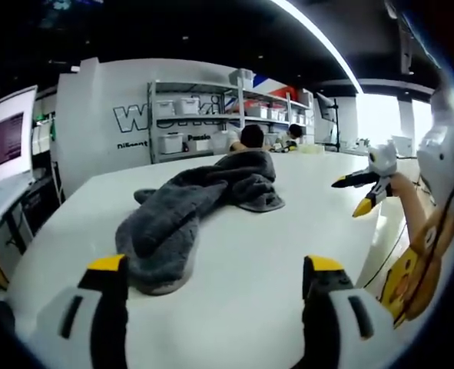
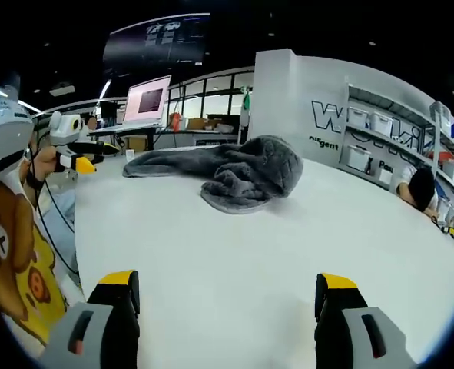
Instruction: Fold the towel on the table until its edges align and the towel forms a compact rectangular stack.
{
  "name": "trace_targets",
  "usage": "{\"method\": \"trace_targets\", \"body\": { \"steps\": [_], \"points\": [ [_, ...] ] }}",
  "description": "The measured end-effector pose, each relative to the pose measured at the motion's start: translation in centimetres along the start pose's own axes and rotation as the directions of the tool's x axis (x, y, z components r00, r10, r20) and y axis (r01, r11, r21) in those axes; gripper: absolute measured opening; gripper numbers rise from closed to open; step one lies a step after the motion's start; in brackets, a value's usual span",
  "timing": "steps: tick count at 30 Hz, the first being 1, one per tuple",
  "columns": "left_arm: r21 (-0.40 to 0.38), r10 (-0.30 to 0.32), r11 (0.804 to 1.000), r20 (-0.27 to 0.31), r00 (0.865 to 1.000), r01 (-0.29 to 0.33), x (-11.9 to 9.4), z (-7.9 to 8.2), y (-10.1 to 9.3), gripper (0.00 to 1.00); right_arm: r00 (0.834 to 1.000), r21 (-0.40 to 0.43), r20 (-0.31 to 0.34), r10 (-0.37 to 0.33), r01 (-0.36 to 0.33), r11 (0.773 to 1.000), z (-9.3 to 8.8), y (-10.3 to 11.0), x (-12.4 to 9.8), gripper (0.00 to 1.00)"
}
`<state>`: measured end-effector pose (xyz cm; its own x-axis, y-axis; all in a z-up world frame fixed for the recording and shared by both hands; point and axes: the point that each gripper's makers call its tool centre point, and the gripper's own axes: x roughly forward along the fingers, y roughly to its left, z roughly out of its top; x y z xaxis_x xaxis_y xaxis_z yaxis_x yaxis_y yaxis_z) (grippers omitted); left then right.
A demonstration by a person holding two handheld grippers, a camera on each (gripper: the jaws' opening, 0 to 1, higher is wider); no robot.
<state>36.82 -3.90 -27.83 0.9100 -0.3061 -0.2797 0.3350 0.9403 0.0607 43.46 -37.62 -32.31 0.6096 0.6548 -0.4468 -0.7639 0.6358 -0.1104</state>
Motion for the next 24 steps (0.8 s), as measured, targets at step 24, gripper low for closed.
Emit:
{"method": "trace_targets", "body": {
  "steps": [24],
  "points": [
    [0.009, -0.046, 0.999, 0.012, 0.999, 0.046, 0.2, 0.3, -0.3, 0.99, 0.853, -0.401, 0.210, 0.478, -0.370, 0.838, 11.1, -7.0, 3.4, 0.98]
  ]
}}
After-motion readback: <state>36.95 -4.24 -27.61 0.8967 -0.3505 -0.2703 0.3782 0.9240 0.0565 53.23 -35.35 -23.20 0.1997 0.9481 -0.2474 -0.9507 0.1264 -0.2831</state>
